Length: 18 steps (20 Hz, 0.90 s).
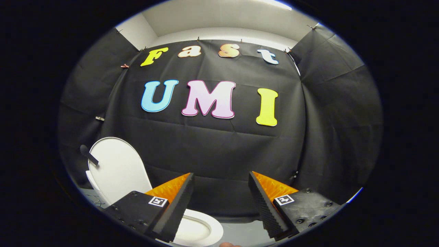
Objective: Open the toilet lid.
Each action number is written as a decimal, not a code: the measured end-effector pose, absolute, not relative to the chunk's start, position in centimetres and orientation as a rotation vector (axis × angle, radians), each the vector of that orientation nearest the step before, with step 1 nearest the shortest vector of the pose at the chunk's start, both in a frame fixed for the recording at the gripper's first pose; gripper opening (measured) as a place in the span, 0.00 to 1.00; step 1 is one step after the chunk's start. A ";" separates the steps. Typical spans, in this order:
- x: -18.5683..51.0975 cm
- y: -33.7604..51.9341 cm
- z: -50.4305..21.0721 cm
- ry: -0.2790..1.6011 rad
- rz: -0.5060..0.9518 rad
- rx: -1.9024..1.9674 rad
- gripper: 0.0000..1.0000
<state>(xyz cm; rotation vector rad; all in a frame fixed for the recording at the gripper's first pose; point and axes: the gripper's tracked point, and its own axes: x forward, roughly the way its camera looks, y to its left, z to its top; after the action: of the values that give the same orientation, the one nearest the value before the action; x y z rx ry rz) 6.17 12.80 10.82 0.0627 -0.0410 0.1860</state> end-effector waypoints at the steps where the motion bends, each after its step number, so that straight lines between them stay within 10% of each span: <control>1: 6.3 13.1 10.9 -0.042 0.191 0.062 0.97; 18: 6.6 13.3 12.0 -0.067 0.211 0.071 0.98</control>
<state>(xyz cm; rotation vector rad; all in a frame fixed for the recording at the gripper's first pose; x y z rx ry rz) 6.62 13.30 12.01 0.0709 -0.0670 0.2107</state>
